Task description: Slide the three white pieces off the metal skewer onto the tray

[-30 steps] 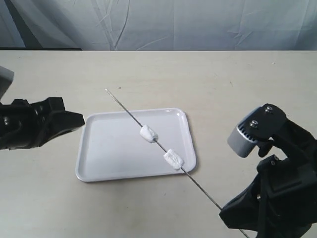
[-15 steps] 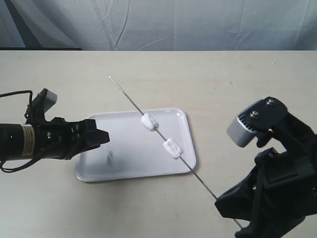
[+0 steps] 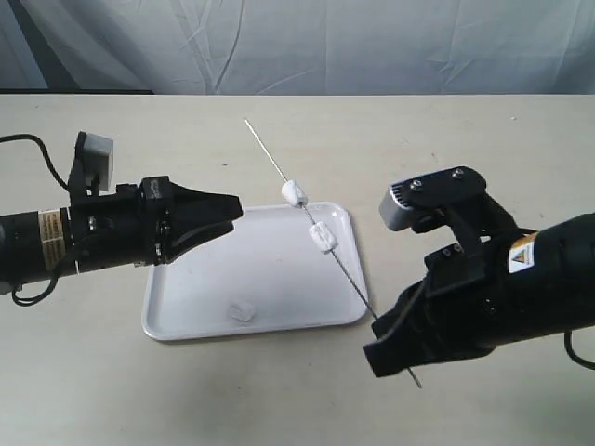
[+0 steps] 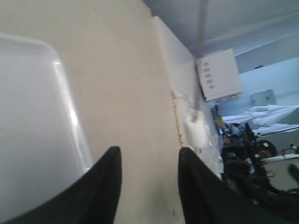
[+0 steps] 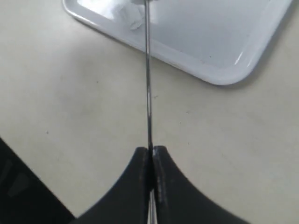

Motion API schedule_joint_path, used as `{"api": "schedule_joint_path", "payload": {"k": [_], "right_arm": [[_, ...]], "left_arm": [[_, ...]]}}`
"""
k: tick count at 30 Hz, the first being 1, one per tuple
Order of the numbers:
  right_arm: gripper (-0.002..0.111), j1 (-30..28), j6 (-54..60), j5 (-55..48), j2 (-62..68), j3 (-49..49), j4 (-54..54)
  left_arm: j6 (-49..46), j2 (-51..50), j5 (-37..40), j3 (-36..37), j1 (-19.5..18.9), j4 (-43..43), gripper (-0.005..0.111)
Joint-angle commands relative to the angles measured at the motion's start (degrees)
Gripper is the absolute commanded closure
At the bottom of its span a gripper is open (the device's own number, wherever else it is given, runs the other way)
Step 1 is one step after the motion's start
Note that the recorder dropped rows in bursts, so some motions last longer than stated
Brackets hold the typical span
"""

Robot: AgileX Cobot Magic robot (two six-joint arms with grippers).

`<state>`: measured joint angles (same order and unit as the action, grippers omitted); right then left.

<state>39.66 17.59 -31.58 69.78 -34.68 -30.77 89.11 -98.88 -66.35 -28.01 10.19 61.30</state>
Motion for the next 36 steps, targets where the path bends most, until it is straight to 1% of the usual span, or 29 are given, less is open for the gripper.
{"api": "schedule_joint_path", "payload": {"k": [1, 6, 9, 16, 22, 27, 33, 36], "right_arm": [[0.109, -0.26, 1.03, 4.83, 5.51, 0.04, -5.23], [0.109, -0.26, 11.57, 5.24, 7.76, 0.04, -16.46], [0.109, -0.26, 15.36, 4.40, 7.76, 0.04, -20.94], [0.109, -0.26, 18.40, 2.18, 7.76, 0.04, -22.79], [0.109, -0.26, 26.96, -1.49, 7.76, 0.04, -31.59], [0.109, -0.26, 29.08, -4.14, 7.76, 0.04, -32.81], [0.109, -0.26, 29.08, -3.87, 7.76, 0.04, -32.81], [0.109, -0.26, 29.08, -3.47, 7.76, 0.04, -32.81]], "left_arm": [[1.61, 0.73, -3.62, -0.13, 0.03, -1.49, 0.068], [2.32, 0.74, -3.62, -0.13, 0.03, -1.24, 0.068], [2.32, 0.74, -3.62, -0.13, 0.03, -1.24, 0.068], [2.32, 0.74, -3.62, -0.13, 0.03, -1.24, 0.068], [2.32, 0.74, -3.62, -0.13, 0.03, -1.13, 0.068], [2.32, 0.74, -3.62, -0.13, 0.03, -0.90, 0.068], [3.46, 0.74, -3.62, -0.13, 0.03, 0.12, 0.068], [3.67, 0.82, -3.62, -0.13, 0.03, 1.09, 0.071]]}}
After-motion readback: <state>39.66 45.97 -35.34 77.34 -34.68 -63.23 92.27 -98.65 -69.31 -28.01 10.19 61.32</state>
